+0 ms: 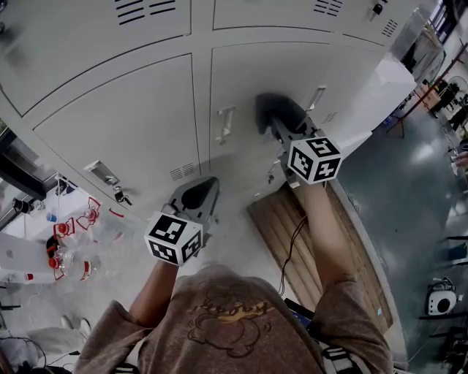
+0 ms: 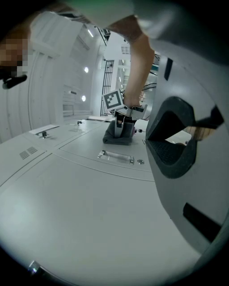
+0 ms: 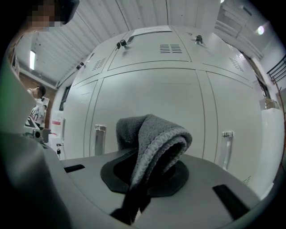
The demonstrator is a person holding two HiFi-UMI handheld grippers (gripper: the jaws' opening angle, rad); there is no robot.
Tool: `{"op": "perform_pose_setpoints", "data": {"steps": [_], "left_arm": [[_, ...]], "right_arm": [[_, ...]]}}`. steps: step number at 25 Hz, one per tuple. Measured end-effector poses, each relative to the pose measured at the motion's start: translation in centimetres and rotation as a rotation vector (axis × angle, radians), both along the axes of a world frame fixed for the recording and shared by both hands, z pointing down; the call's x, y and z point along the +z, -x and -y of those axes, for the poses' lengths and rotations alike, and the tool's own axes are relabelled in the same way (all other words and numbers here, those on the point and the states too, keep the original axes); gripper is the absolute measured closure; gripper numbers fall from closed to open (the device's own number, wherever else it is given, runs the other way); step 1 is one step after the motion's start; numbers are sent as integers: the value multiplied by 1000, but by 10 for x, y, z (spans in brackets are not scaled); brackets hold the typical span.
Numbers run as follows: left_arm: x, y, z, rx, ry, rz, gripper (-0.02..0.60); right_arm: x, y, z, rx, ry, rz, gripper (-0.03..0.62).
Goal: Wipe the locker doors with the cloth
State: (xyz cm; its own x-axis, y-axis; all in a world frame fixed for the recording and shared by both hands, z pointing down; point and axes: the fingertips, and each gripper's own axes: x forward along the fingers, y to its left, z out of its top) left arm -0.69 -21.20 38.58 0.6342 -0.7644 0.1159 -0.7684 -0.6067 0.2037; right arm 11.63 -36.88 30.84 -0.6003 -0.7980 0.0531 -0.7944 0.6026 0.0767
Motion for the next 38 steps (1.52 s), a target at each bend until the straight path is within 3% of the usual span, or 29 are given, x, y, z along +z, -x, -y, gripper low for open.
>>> {"op": "perform_pose_setpoints", "data": {"steps": [13,24,32,38], "left_arm": [[7,5,1,-21,21,-3,583],[12,5,-2,-21,39,2,583],[15,9,-7,-23,49,6,583],[15,5,-12,-10,47,3,583]], "right_arm": [[14,-71,35,157,49,4,556],[23,-109,43,245,73,-19,556],[32,-109,11,183,67,0,556],[28,-76,-15,79,34,34,556]]}}
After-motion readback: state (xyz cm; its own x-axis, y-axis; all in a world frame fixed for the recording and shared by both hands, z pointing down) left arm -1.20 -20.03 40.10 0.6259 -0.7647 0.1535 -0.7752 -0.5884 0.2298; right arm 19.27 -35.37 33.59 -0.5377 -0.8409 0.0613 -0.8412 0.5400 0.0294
